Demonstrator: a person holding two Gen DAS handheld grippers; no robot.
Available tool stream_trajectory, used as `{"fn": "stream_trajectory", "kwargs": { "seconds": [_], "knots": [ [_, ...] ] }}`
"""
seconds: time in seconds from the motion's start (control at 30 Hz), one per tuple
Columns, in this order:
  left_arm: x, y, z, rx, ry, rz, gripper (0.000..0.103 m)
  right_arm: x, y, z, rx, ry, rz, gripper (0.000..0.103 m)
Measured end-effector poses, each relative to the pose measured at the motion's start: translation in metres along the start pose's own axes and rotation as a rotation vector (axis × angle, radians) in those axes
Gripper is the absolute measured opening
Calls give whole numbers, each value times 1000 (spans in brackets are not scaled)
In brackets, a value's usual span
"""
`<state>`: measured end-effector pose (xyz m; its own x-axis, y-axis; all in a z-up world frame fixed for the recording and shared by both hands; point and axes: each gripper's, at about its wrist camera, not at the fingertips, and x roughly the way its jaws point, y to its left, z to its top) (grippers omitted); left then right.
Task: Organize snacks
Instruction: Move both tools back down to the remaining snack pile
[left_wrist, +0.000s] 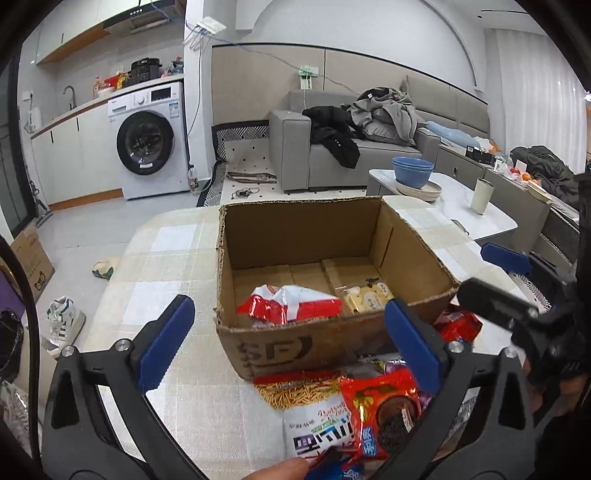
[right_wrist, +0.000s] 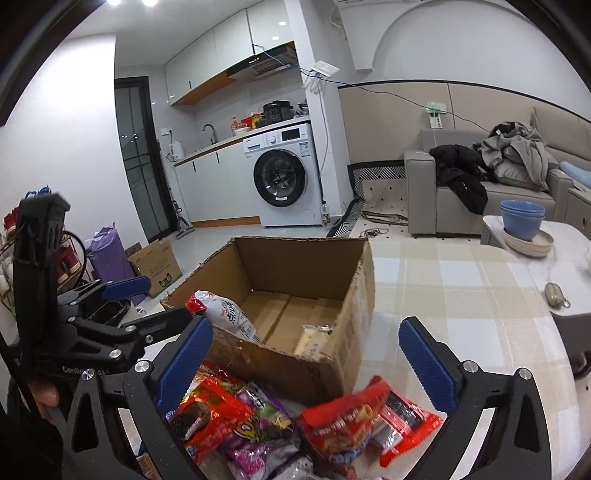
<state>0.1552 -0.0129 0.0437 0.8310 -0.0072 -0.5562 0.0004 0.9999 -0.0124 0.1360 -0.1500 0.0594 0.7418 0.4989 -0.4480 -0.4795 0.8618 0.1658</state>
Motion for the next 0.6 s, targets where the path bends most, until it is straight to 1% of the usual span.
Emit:
{"fn": "stream_trajectory", "kwargs": {
  "seconds": [0.2,0.3,0.47,0.6],
  "knots": [
    [-18,-5,-21,16,16,-10,103,-18,-7,-10,30,18,-13,103],
    [-25,-5,-29,18,21,-3,102,-23,-7,-16,22,40,-26,103],
    [-32,4,-39,-20,41,-12,102,-27,-3,-23,2,77,-45,103],
    [-34,9,-43,-23,60,-6,102,-29,-3,-27,2,104,-58,103]
  ]
}}
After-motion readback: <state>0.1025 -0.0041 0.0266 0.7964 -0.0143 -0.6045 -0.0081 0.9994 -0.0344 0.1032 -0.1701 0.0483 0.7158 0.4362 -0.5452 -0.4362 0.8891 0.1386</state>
